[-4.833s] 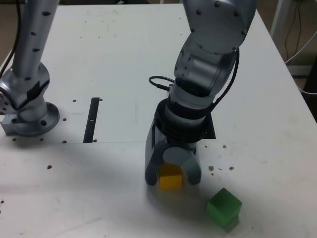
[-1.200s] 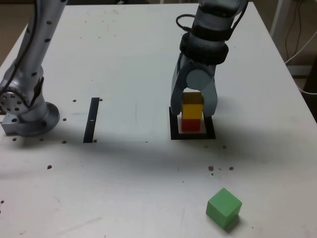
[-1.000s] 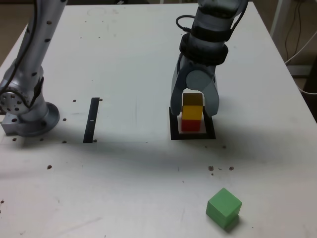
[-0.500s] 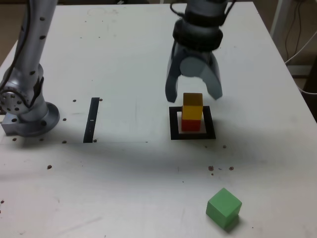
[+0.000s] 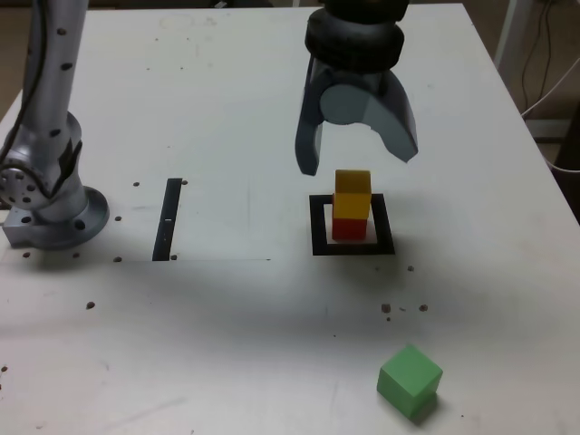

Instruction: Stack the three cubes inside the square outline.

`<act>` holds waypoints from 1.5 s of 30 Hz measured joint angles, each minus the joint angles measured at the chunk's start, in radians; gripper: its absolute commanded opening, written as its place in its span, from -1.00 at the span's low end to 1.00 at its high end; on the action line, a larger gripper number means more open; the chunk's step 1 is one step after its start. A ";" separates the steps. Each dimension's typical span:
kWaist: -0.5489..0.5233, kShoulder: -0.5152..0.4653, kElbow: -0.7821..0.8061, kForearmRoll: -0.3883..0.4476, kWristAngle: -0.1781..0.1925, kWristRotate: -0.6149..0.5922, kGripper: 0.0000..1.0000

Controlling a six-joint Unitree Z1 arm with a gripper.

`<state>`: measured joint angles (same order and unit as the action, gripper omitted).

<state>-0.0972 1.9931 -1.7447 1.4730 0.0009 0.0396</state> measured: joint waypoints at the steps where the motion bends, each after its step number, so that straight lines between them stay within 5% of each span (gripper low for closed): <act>1: -0.015 -0.004 -0.003 0.005 0.000 -0.011 0.98; 11: -0.190 -0.003 -0.058 0.023 -0.020 -0.119 0.98; 21: -0.330 0.117 -0.179 0.045 -0.045 -0.173 0.98; 45: -0.430 0.292 -0.358 0.079 -0.087 -0.197 0.98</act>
<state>-0.5272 2.2847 -2.1030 1.5524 -0.0864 -0.1577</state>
